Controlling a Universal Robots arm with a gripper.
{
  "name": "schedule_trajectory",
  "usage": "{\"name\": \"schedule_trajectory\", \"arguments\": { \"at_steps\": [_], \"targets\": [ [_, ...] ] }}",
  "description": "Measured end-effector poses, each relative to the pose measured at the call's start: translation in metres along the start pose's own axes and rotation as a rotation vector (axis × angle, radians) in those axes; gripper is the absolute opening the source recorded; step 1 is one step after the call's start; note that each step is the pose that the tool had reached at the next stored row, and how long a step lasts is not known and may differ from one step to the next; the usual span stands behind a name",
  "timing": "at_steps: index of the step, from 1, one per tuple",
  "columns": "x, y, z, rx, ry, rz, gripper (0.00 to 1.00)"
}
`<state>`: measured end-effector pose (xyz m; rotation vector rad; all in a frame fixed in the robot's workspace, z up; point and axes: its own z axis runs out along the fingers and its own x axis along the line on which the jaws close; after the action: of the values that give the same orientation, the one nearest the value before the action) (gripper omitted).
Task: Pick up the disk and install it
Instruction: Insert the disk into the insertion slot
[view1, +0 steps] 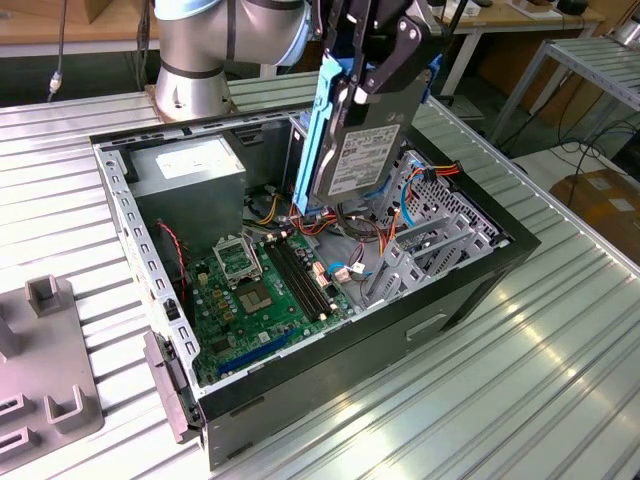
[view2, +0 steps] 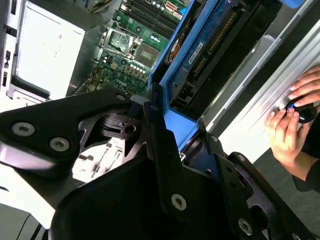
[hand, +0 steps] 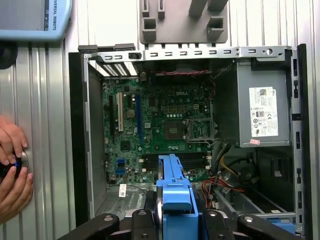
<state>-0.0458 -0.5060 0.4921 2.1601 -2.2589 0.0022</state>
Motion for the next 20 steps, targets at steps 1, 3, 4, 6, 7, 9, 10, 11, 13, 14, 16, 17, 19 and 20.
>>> {"name": "schedule_trajectory", "arguments": {
  "at_steps": [1, 3, 4, 6, 7, 9, 10, 11, 13, 14, 16, 17, 19, 20],
  "targets": [
    [0.0035, -0.0006, 0.0003, 0.0000, 0.0006, 0.000, 0.37],
    [0.0108, -0.0023, 0.0012, 0.0001, 0.0011, 0.000, 0.37],
    [0.0167, -0.0046, 0.0018, 0.0001, 0.0020, 0.000, 0.37],
    [0.0205, -0.0095, 0.0024, 0.0002, 0.0024, 0.000, 0.37],
    [0.0220, -0.0151, 0.0027, 0.0002, 0.0026, 0.000, 0.37],
    [0.0226, -0.0246, 0.0032, 0.0002, 0.0025, 0.000, 0.37],
    [0.0225, -0.0314, 0.0035, 0.0001, 0.0026, 0.000, 0.37],
    [0.0224, -0.0354, 0.0036, 0.0001, 0.0027, 0.000, 0.37],
    [0.0221, -0.0574, 0.0049, 0.0001, 0.0026, 0.000, 0.37],
    [0.0224, -0.0599, 0.0052, 0.0002, 0.0024, 0.000, 0.37],
    [0.0241, -0.0618, 0.0055, 0.0001, 0.0025, 0.000, 0.37],
    [0.0254, -0.0624, 0.0057, 0.0002, 0.0026, 0.000, 0.37],
    [0.0284, -0.0631, 0.0060, 0.0001, 0.0026, 0.000, 0.37],
    [0.0293, -0.0634, 0.0061, 0.0002, 0.0025, 0.000, 0.37]
  ]
}}
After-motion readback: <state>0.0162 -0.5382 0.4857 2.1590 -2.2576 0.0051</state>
